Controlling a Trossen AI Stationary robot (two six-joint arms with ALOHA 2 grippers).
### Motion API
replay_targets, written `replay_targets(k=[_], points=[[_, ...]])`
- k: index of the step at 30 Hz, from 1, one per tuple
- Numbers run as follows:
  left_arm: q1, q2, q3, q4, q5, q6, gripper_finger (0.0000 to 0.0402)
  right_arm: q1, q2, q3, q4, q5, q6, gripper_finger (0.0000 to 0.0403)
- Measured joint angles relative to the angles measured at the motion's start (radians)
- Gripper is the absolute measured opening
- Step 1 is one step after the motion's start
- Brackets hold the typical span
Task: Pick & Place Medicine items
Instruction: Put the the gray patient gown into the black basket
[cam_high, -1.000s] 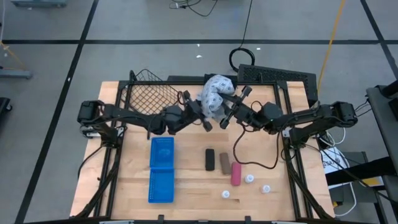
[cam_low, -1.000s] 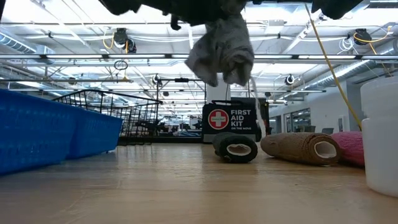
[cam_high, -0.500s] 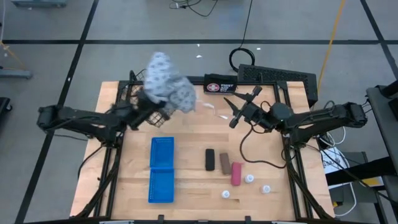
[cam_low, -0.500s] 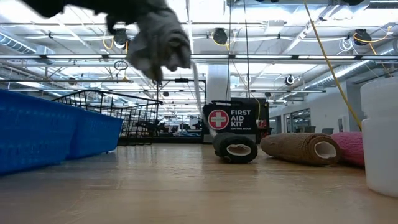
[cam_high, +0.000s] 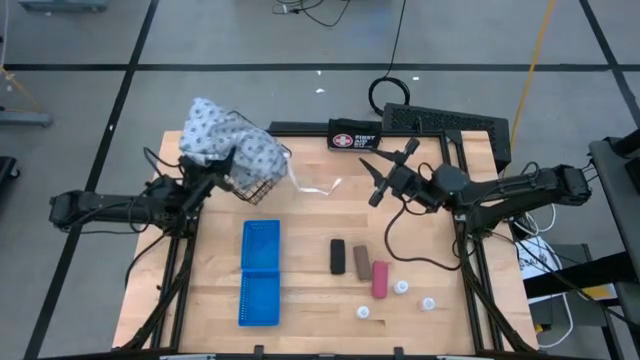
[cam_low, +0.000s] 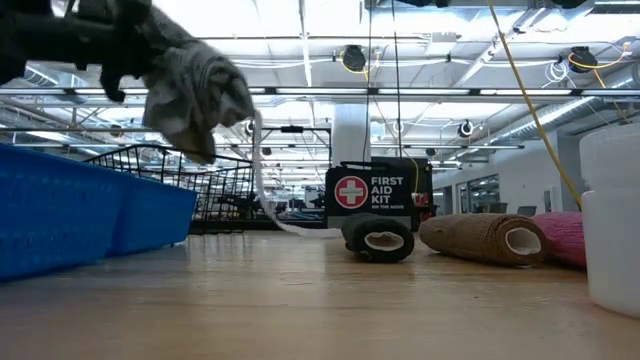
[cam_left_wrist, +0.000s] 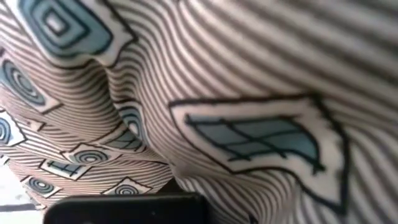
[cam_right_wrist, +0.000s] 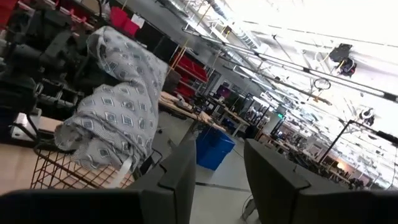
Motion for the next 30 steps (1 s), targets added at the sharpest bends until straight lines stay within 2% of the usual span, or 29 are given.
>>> replay_targets(k=[5,8,11,19,30], points=[[0.068,-0.008,-0.101,-0.016,-0.044,-0.158,0.0030,-0.014,0.000,0.000,-0.007,-0.005,0.009,0.0122],[0.111,-0.003,-0.097,-0.109,-0.045,-0.234,0.0030,-0.025,0.000,0.000,-0.015,-0.048,0.036,0.0123],[0.146,0.006,-0.097,-0.129,-0.028,-0.281,0.0030,-0.035,0.000,-0.001,-0.028,-0.079,0.061,0.0121],[0.187,0.008,-0.095,-0.205,-0.017,-0.337,0.0032,-0.046,0.000,-0.001,-0.053,-0.079,0.073,0.0118],[0.215,0.009,-0.098,-0.325,-0.034,-0.426,0.0082,-0.046,0.000,-0.001,-0.051,-0.079,0.073,0.0116]])
